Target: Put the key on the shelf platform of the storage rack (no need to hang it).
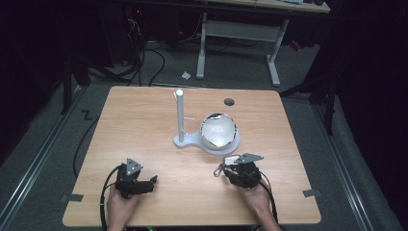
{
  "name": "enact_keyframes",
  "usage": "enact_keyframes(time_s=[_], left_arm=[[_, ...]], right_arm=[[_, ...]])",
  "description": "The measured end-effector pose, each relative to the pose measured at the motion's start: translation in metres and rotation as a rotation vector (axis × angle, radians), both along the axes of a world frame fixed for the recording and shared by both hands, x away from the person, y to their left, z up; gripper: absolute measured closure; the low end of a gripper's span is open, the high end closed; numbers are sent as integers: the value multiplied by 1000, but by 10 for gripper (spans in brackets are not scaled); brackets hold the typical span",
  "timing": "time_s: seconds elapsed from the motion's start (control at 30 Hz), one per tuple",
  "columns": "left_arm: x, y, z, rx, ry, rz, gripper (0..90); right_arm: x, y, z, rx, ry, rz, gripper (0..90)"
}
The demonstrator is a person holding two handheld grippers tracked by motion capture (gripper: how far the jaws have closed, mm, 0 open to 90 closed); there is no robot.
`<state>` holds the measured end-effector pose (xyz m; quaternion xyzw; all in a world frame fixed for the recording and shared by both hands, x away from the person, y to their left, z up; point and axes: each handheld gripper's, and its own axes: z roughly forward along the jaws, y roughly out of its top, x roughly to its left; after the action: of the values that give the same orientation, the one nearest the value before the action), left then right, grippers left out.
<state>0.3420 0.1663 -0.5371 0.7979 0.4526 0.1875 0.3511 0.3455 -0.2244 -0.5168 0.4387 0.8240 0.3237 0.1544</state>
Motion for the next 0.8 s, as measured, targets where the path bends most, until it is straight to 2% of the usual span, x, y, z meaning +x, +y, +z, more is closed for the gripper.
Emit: enact_keyframes(time_s=[0.17, 0.4, 0.57, 0.7, 0.8], left_arm=[[0, 0, 0, 1, 0, 0, 150], [0, 0, 0, 0, 0, 0, 150], [0, 0, 0, 1, 0, -1, 150], [0, 0, 0, 1, 0, -1, 150], [0, 0, 0, 0, 0, 0, 150]], right_arm=[[2, 3, -4, -14, 0, 7, 653], [2, 4, -4, -24, -4, 11, 734], [1, 5, -3, -49, -19, 23, 740], [-1, 4, -1, -42, -25, 27, 741], [-4, 1, 4, -13, -39, 27, 742]])
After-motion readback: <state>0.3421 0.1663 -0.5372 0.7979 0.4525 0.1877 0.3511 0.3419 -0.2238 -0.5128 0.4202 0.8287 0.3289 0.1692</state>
